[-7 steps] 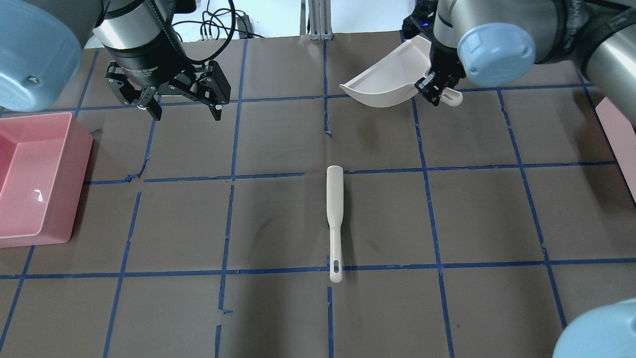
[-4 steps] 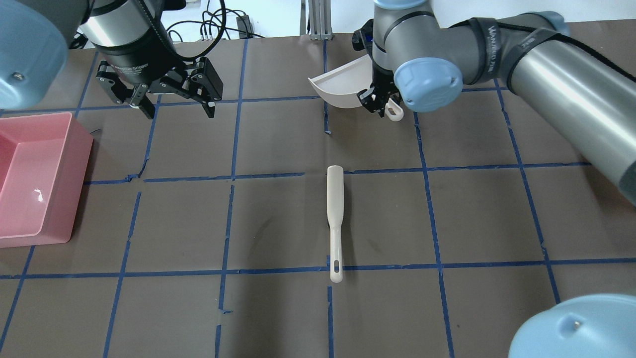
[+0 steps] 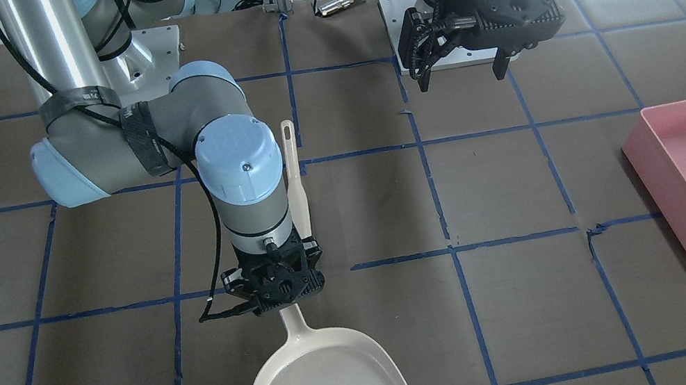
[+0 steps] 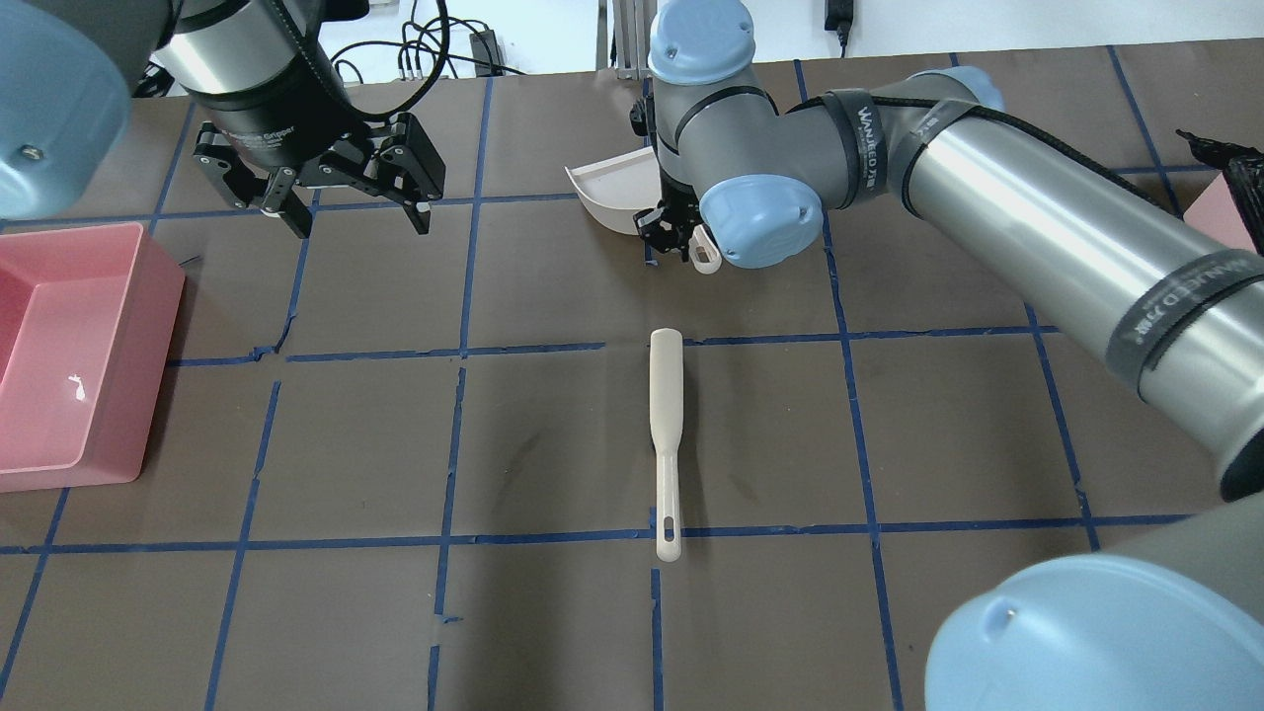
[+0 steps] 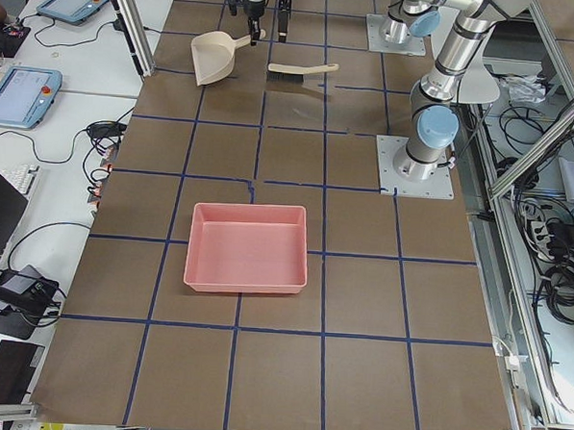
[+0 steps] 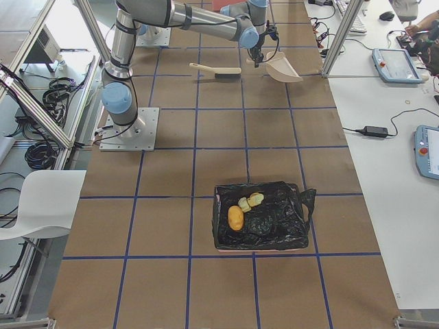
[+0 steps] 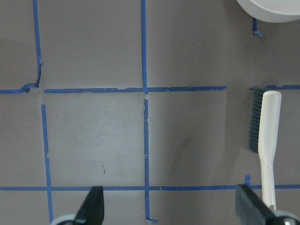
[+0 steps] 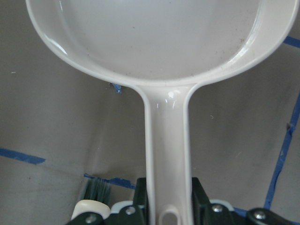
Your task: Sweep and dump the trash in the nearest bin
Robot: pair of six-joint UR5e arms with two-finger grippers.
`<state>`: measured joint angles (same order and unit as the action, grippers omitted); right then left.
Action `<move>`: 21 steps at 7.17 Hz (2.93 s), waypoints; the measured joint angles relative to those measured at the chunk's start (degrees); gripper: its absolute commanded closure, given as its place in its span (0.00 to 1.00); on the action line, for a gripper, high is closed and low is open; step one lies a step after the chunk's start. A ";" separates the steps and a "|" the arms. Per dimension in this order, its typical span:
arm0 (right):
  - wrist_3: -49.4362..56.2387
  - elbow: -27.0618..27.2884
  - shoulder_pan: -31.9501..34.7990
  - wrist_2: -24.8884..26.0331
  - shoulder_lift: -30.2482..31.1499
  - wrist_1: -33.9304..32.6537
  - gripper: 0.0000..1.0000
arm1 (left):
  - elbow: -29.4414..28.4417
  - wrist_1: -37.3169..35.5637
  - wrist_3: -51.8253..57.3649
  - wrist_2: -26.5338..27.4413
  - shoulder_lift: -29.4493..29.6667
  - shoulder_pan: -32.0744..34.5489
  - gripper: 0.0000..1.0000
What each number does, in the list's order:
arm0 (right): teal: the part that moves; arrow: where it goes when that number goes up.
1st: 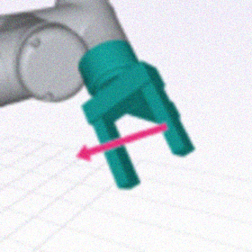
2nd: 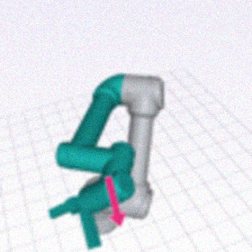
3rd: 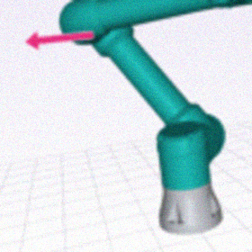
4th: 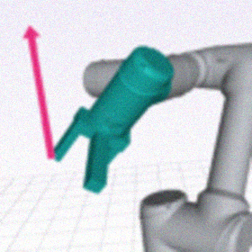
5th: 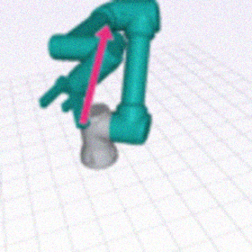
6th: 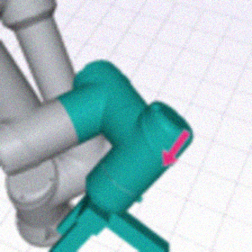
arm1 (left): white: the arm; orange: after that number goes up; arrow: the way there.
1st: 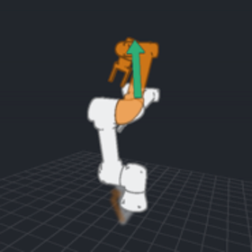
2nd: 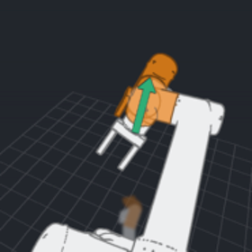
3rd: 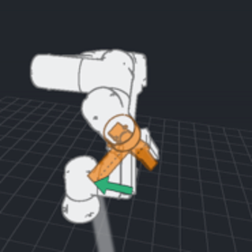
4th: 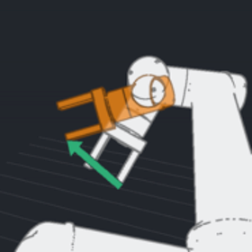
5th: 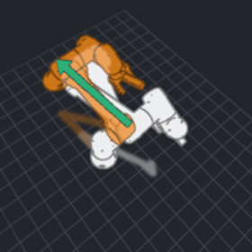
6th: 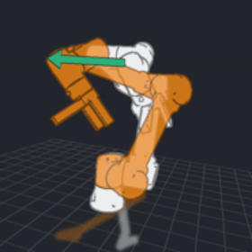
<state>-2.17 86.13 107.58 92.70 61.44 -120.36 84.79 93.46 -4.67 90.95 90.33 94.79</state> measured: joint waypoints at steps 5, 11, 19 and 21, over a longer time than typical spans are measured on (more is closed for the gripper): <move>-7.45 -0.02 2.66 -0.27 -2.28 -2.52 0.88 | 0.10 -0.03 0.01 -0.07 -0.03 -0.13 0.00; -7.77 -1.10 1.35 -0.18 -1.65 -1.07 0.31 | 0.12 -0.03 0.27 -0.07 -0.07 -0.13 0.00; 2.47 -3.73 -11.85 -2.85 17.29 28.91 0.00 | 0.20 -0.03 0.28 -0.07 -0.07 -0.13 0.00; 3.99 -3.63 -13.43 -2.91 19.42 32.28 0.00 | 0.20 -0.03 0.27 -0.07 -0.07 -0.13 0.00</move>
<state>1.82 82.50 94.15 89.80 80.86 -88.08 84.99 93.43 -4.40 90.88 90.26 94.66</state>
